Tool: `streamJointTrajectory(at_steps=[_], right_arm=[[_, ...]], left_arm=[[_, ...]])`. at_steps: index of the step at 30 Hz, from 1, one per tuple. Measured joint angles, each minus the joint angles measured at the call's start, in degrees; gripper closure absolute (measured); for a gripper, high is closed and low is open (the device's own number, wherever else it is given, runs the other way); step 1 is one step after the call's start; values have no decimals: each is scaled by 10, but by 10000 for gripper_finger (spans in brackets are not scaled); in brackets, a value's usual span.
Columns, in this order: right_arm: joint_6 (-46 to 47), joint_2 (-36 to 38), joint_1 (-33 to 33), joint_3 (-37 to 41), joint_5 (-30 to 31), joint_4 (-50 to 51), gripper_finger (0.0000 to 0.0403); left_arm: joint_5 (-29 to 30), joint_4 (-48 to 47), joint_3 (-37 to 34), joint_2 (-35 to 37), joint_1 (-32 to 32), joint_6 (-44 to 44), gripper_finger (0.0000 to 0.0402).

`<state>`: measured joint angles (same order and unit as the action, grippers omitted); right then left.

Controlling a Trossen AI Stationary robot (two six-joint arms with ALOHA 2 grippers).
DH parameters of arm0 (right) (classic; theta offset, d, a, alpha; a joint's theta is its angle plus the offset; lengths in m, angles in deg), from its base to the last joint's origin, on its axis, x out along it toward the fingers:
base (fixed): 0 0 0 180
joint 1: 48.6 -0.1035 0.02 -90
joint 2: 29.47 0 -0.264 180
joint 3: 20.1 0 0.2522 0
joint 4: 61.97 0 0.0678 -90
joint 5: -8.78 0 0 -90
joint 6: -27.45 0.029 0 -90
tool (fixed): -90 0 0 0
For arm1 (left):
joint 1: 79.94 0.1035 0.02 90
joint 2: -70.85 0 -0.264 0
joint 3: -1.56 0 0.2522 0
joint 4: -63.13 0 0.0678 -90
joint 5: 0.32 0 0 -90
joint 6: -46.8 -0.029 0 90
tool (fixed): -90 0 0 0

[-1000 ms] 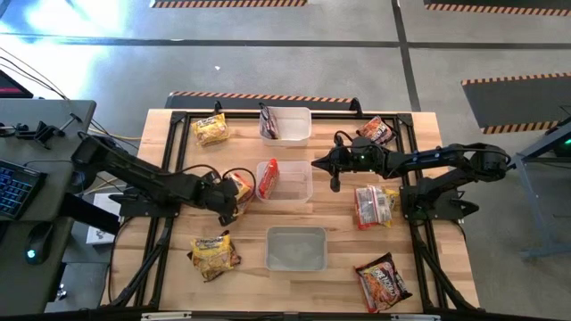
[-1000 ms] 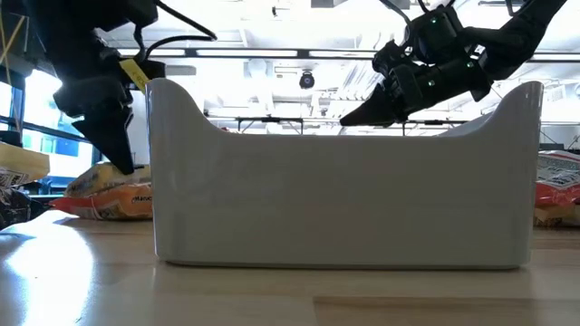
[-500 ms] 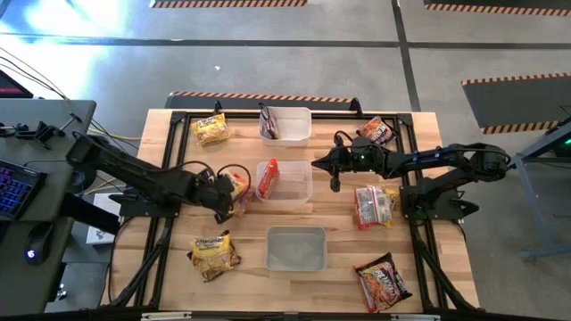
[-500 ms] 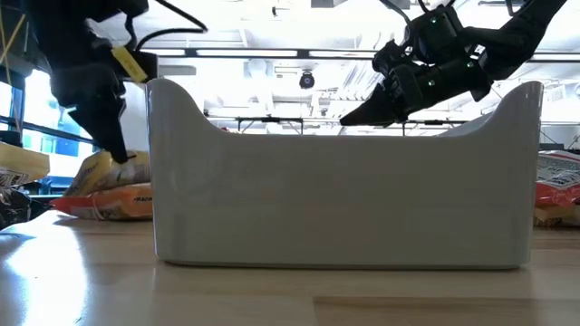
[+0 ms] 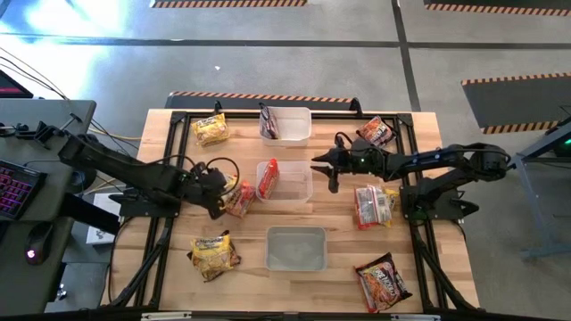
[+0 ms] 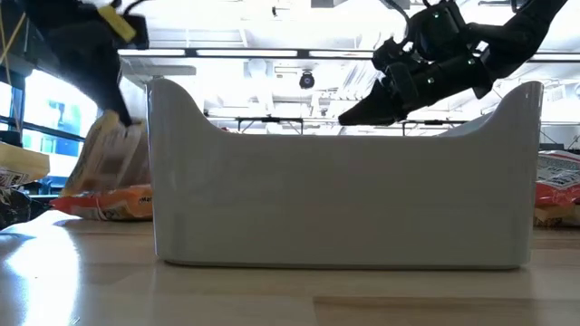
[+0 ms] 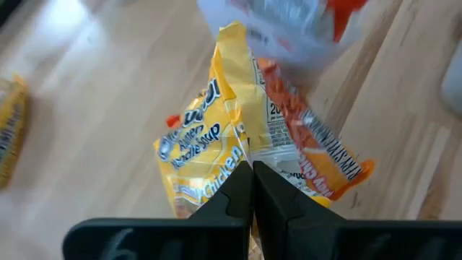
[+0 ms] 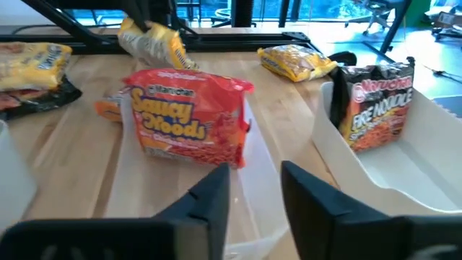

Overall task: Sort Maruchan noodles
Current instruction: Put the yellow noodle pack into the gray bin

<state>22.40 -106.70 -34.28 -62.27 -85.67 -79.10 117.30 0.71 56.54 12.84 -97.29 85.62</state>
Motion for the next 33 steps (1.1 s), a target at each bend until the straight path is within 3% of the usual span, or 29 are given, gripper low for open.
streamJointTrajectory(at_steps=[6, 12, 25, 30, 33], right_arm=[[3, 0, -33, 0, -2, -9, 214], [2, 0, -65, 0, -69, -48, 171], [17, -22, -160, -5, -81, -170, 166], [27, -66, -193, -64, -63, -142, 166], [43, -93, -205, -98, -52, -126, 166]], left_arm=[[15, -4, 51, 10, -18, -50, 401], [11, 32, 86, 10, -42, -121, 401], [-63, 305, 90, 9, -65, -302, 401], [-97, 414, 72, -2, -65, -340, 401], [-101, 434, 62, -16, -65, -341, 401]])
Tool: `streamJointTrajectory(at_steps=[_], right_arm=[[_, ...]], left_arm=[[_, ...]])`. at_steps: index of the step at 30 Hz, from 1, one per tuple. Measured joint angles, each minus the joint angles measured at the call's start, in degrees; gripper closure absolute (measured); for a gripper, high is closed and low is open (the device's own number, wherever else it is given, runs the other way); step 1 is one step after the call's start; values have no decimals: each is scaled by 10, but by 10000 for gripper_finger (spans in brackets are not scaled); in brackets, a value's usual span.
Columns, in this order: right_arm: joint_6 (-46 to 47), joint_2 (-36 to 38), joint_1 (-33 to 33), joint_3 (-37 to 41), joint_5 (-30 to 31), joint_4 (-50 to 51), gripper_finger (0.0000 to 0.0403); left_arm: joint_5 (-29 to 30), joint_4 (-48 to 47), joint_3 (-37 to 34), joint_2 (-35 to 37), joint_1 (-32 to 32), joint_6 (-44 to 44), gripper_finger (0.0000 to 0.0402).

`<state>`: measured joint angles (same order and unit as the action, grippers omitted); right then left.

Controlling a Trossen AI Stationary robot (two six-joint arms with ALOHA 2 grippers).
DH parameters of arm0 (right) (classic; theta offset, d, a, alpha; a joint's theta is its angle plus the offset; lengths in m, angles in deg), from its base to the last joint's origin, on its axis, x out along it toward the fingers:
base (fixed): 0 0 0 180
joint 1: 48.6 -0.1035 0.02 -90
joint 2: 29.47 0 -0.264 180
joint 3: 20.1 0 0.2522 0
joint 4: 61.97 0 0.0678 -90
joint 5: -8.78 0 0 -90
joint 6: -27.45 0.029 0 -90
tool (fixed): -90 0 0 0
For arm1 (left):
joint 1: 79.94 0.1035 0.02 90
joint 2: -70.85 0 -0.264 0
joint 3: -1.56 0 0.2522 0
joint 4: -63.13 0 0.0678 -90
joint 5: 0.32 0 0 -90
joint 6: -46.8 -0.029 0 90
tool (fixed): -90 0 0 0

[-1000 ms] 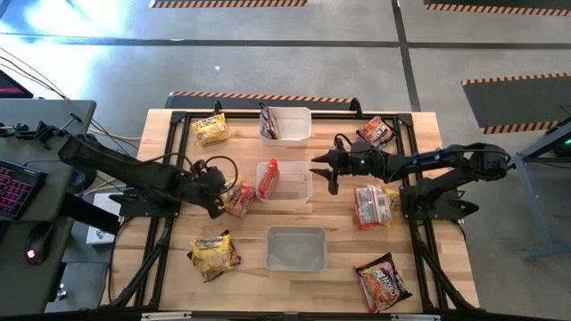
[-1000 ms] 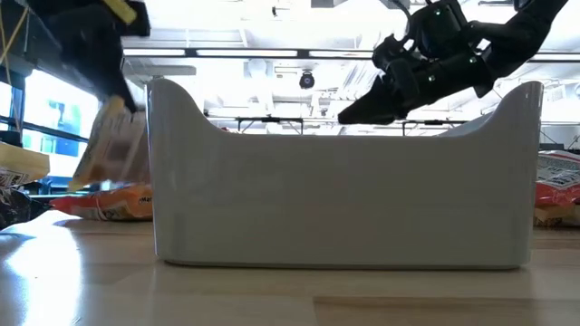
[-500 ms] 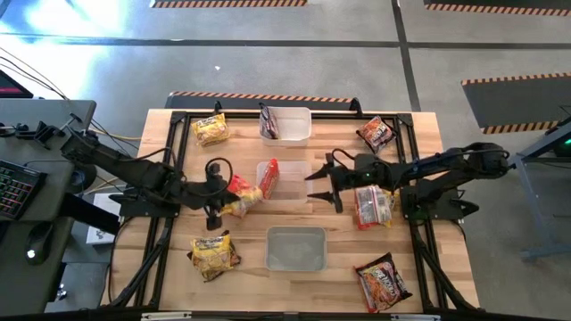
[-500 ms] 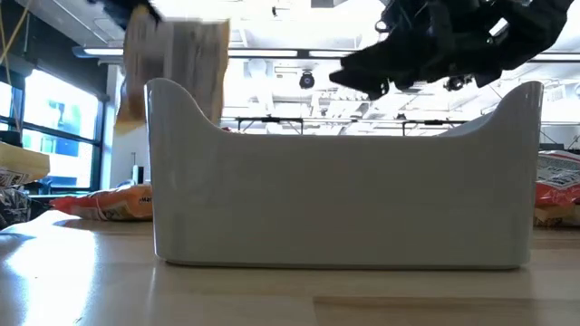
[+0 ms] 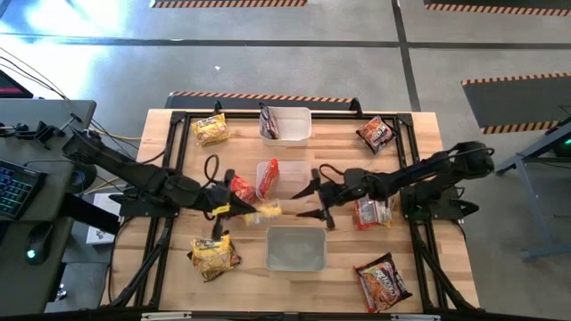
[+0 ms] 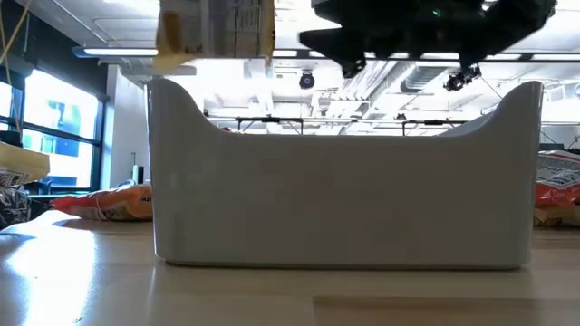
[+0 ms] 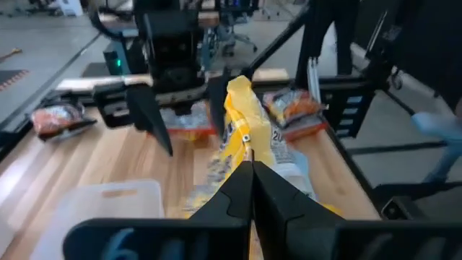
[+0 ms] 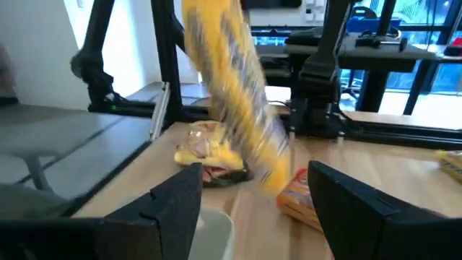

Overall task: Sort Maruchan noodles
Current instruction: Put the yellow noodle pack into the gray bin

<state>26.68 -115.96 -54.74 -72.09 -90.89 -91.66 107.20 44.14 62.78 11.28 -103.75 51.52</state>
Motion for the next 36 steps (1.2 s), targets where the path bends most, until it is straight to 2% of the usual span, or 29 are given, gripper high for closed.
streamJointTrajectory(at_steps=[6, 15, 20, 24, 27, 31, 36], right_arm=[[0, -29, -7, -43, -9, -3, 166], [-22, -77, -34, -68, 10, 0, 166], [-17, -40, -44, -59, 41, 89, 167], [16, -28, -53, -59, 90, 163, 173], [24, -27, -62, -59, 123, 186, 180], [23, -26, -74, -59, 163, 208, 182], [23, -26, -79, -59, 183, 229, 183]], left_arm=[[4, 62, -8, -34, -3, -23, 401], [10, 57, -8, -42, -4, -15, 401], [20, -44, -8, -38, -10, 69, 401], [67, -155, -9, -39, -19, 194, 401], [71, -210, -9, -39, -19, 268, 393], [55, -222, -9, -39, -33, 302, 363], [30, -228, -9, -43, -48, 357, 307]])
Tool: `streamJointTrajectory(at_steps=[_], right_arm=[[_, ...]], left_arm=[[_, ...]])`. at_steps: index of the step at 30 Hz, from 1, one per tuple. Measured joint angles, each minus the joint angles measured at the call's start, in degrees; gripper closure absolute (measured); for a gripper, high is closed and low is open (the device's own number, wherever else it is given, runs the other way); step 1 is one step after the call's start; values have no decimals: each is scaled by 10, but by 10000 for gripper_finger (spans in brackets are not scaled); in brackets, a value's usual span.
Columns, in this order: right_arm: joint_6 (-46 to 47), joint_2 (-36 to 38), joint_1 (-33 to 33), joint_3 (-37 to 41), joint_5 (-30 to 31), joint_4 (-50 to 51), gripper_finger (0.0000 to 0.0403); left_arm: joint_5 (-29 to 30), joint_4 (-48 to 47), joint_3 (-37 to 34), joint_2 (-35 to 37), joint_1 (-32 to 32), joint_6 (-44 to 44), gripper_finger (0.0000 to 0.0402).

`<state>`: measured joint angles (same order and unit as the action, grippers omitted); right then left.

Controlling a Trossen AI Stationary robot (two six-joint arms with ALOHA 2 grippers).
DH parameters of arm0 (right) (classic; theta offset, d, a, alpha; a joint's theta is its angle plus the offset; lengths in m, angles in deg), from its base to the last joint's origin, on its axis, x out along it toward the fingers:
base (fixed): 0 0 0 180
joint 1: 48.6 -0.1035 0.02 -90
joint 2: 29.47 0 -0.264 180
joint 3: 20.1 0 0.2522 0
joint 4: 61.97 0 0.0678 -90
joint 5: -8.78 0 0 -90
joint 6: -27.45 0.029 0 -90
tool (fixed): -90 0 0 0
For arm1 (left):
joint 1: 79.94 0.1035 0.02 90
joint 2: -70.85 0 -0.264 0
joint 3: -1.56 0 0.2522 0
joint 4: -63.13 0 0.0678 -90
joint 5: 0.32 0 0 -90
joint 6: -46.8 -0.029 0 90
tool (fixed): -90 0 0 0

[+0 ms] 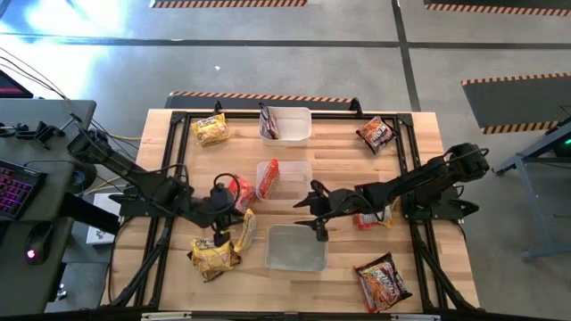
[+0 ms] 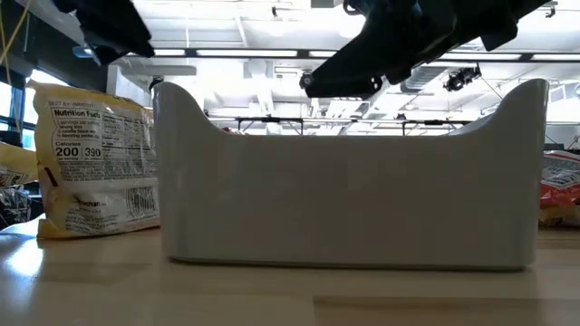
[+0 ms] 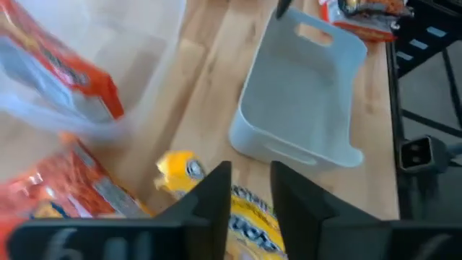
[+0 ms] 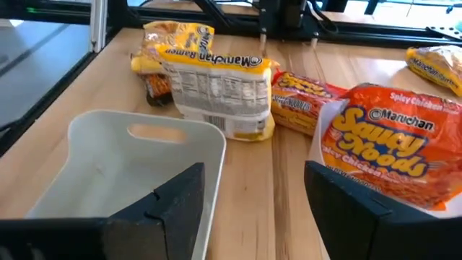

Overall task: Sort Maruchan noodles
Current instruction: Put the yellow noodle pack into the gray bin

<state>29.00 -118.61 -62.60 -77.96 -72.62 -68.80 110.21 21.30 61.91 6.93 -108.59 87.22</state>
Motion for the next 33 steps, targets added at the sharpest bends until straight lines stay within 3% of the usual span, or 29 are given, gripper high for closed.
streamJointTrajectory(at_steps=[3, 6, 15, 22, 27, 33], right_arm=[[0, 0, 0, 0, 1, 12, 183], [-12, 0, 1, 0, 2, 17, 183], [-18, 0, 1, 0, 2, 41, 183], [-15, 0, 1, 0, 0, 55, 183], [-13, 0, 1, 0, -2, 62, 183], [-2, 0, 1, 0, -2, 67, 183]], left_arm=[[-10, -3, 0, -6, -4, 18, 275], [-15, -12, 0, -16, -7, -32, 251], [-58, -48, 55, -106, -31, -379, 235], [23, -173, 163, -212, -45, -597, 236], [43, -261, 216, -277, -45, -714, 236], [108, -276, 234, -316, -48, -822, 236]])
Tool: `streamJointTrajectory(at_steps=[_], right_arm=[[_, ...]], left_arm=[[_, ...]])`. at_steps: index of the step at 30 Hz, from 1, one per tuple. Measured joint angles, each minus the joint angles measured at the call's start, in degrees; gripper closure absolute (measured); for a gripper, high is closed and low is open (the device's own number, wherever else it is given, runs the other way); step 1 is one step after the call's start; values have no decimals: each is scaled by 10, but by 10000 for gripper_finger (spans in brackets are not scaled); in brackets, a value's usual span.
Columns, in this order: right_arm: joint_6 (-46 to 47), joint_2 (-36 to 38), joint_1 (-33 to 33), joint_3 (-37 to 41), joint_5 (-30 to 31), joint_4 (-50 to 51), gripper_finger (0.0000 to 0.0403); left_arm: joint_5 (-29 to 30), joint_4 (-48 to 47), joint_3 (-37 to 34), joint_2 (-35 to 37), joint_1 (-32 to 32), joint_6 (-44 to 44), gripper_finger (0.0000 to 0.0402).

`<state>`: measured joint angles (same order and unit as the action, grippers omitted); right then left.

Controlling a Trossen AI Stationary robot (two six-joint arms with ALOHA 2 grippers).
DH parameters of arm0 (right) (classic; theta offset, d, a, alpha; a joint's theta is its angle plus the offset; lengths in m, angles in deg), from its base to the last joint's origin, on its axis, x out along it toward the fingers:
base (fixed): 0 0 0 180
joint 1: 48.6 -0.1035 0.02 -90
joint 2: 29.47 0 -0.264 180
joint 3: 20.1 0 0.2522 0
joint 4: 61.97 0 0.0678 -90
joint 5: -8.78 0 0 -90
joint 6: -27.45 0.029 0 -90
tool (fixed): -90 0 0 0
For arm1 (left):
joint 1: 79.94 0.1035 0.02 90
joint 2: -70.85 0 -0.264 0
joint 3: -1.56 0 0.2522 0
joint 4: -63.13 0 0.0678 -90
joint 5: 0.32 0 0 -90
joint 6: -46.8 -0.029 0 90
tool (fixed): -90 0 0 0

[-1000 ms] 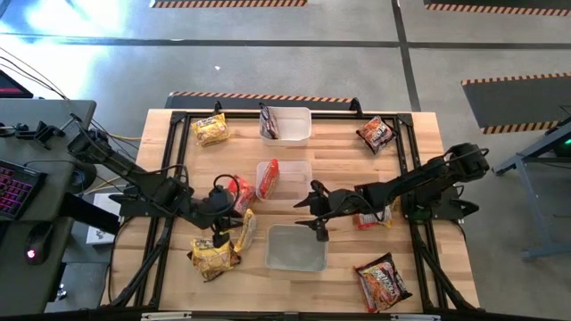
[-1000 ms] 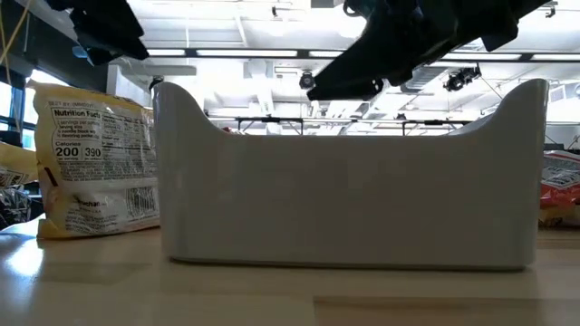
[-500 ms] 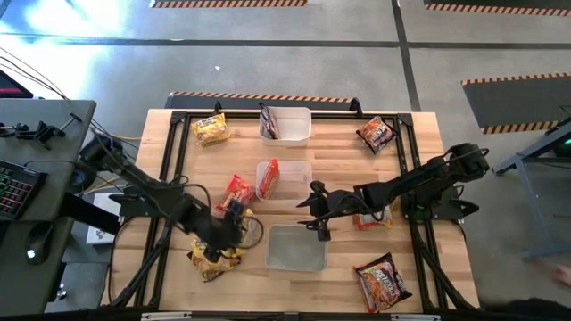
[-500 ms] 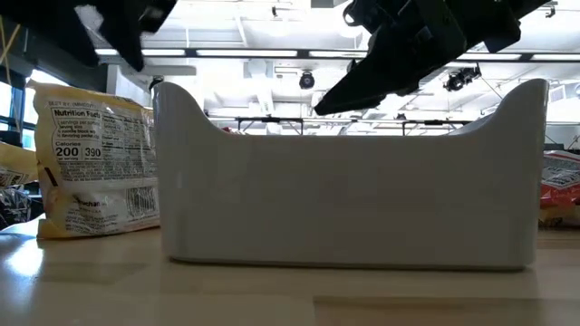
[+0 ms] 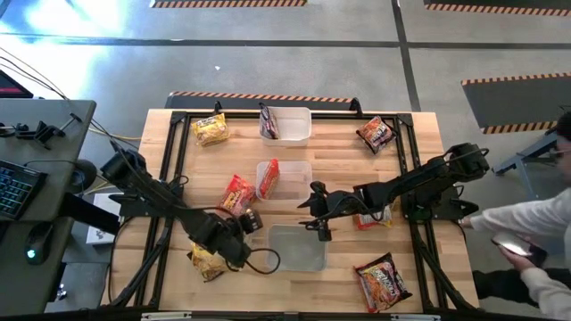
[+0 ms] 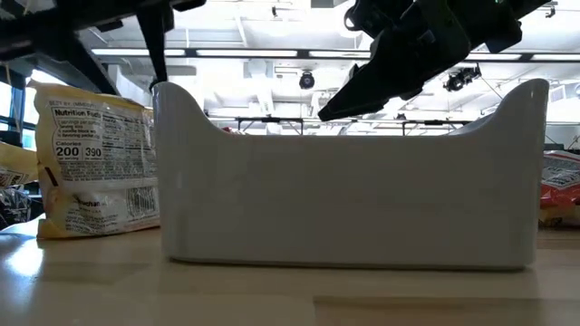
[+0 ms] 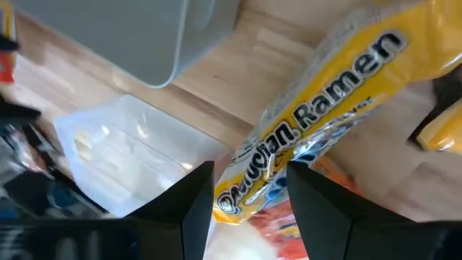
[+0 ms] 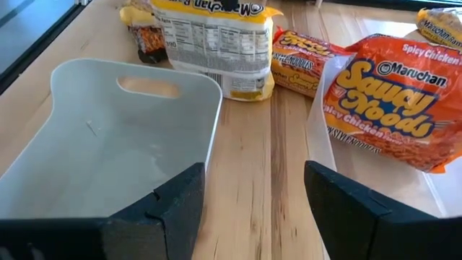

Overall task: Sort Maruchan noodles
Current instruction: Put the yellow noodle pack into the gray bin

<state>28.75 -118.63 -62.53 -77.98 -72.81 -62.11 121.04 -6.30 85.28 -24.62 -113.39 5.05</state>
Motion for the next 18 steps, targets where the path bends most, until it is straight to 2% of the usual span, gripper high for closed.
streamJointTrajectory(at_steps=[3, 11, 14, 18], right_arm=[[0, 0, 0, 0, 0, 2, 183], [-1, 0, 0, 0, -4, 9, 183], [-2, 0, 0, 0, -4, 8, 183], [-2, 0, 0, 0, -4, 9, 183]], left_arm=[[4, -1, 0, -9, 0, -35, 236], [7, -3, 0, -24, -1, -53, 243], [-2, -3, 0, -25, -1, -50, 262], [-8, -3, 0, -25, -2, -48, 306]])
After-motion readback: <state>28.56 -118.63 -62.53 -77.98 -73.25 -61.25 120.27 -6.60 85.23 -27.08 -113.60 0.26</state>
